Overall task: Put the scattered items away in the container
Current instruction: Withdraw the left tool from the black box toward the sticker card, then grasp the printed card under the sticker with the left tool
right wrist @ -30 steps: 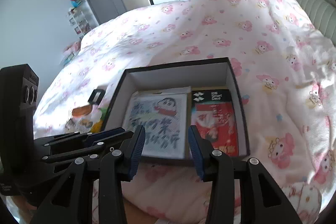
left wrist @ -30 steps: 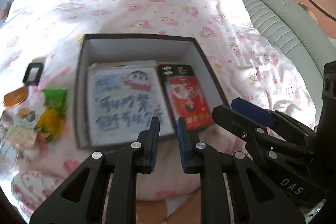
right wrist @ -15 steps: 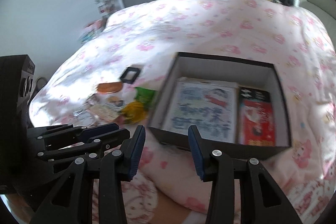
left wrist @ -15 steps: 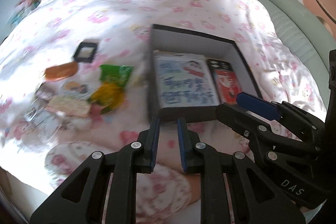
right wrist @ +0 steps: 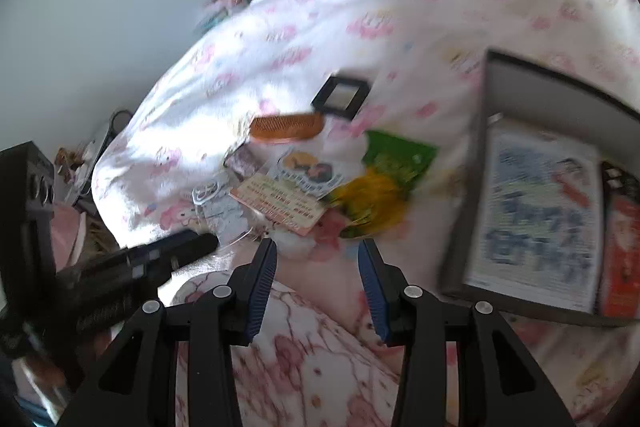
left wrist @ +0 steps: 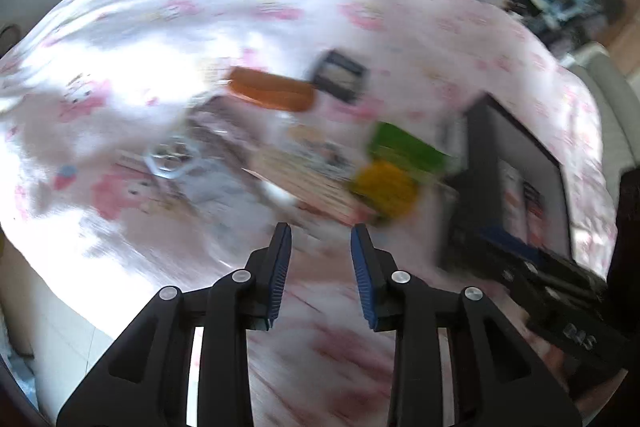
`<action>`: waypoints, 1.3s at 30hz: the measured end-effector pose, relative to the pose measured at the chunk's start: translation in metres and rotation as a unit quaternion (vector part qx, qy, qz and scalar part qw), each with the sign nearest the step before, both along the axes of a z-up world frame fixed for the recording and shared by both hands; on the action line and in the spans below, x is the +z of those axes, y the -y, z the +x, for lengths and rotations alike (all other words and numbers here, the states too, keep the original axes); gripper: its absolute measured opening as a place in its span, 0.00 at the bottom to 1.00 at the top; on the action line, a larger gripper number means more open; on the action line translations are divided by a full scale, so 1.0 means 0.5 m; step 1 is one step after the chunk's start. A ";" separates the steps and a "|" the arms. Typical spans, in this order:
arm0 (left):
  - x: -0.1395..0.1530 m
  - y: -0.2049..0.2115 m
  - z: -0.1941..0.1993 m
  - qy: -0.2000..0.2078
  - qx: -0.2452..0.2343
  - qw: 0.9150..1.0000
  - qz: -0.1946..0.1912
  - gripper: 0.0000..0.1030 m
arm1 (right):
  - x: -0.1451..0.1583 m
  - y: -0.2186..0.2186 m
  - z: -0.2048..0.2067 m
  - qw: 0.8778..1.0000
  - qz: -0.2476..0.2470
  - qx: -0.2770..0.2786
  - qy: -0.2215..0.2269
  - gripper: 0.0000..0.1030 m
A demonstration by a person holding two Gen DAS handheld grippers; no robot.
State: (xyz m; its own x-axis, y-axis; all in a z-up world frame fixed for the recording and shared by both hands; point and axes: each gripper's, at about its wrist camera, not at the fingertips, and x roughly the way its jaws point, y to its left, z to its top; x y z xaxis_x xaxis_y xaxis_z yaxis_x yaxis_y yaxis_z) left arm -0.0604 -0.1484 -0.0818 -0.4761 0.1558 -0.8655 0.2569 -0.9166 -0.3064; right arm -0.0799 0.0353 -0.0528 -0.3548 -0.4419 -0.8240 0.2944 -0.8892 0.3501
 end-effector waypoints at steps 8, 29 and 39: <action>-0.102 0.104 -0.092 0.033 0.021 0.997 0.063 0.30 | -0.134 0.048 -0.075 0.995 0.014 0.020 0.094 0.37; -0.094 0.055 -0.091 0.034 -0.023 0.996 0.082 0.13 | -0.153 0.085 -0.113 0.992 -0.039 0.028 0.115 0.35; -0.118 0.094 -0.064 0.062 -0.001 0.994 0.092 0.34 | -0.162 0.063 -0.066 0.991 -0.004 0.031 0.134 0.36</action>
